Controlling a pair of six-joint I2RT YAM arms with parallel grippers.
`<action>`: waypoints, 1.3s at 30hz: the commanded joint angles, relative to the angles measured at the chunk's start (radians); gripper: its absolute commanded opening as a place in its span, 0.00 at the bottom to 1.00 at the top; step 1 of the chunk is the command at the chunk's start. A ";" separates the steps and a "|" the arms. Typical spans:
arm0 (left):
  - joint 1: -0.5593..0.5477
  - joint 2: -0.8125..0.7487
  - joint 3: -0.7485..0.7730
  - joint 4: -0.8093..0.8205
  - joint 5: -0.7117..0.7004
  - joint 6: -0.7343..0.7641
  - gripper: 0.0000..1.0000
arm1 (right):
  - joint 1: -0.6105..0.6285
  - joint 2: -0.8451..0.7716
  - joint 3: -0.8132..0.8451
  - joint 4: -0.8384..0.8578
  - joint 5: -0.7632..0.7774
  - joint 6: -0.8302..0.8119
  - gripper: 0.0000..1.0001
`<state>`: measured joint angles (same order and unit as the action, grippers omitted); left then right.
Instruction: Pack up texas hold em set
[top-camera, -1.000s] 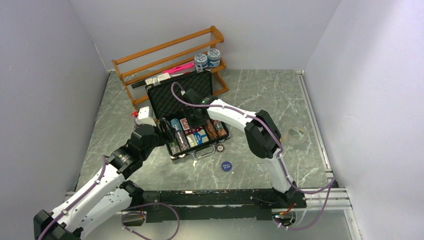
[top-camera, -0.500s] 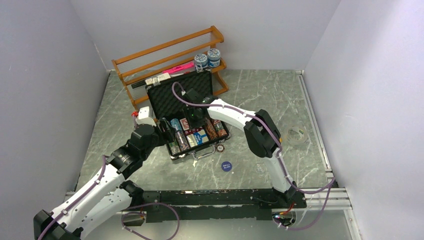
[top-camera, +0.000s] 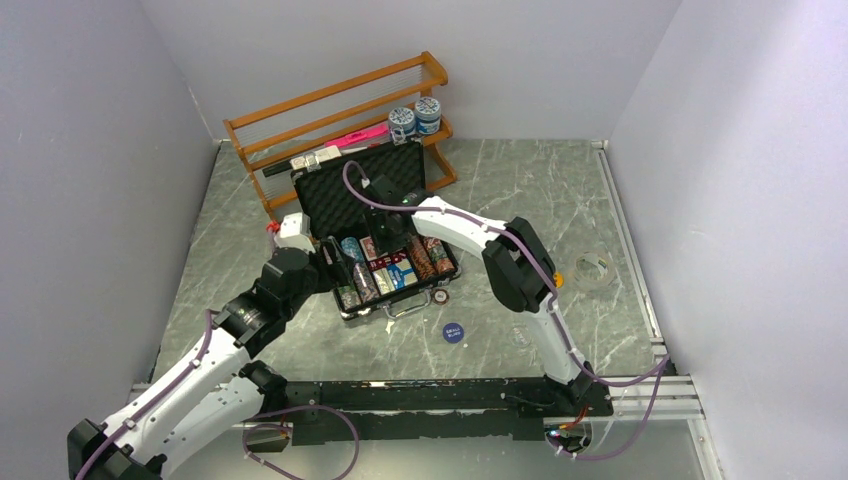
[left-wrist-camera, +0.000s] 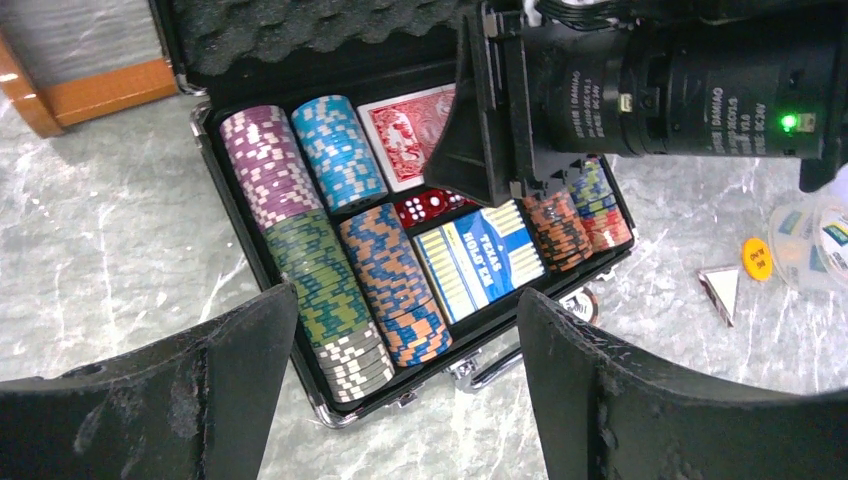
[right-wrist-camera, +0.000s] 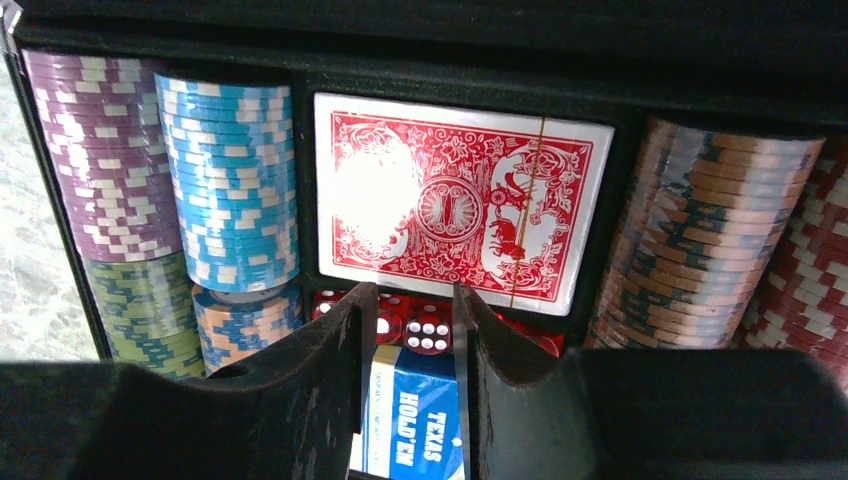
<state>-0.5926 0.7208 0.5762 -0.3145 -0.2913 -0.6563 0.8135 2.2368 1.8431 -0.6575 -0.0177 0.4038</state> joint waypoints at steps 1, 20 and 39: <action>-0.002 0.016 0.008 0.095 0.091 0.070 0.85 | -0.012 -0.035 0.052 0.019 0.023 0.005 0.38; -0.004 0.549 0.325 0.180 0.553 0.523 0.62 | -0.283 -0.699 -0.653 0.211 -0.022 0.218 0.35; -0.004 1.040 0.604 0.033 0.618 0.691 0.69 | -0.395 -0.836 -0.798 0.158 -0.018 0.190 0.34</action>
<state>-0.5926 1.7428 1.1297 -0.2512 0.3286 -0.0277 0.4278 1.4307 1.0584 -0.4969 -0.0349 0.6022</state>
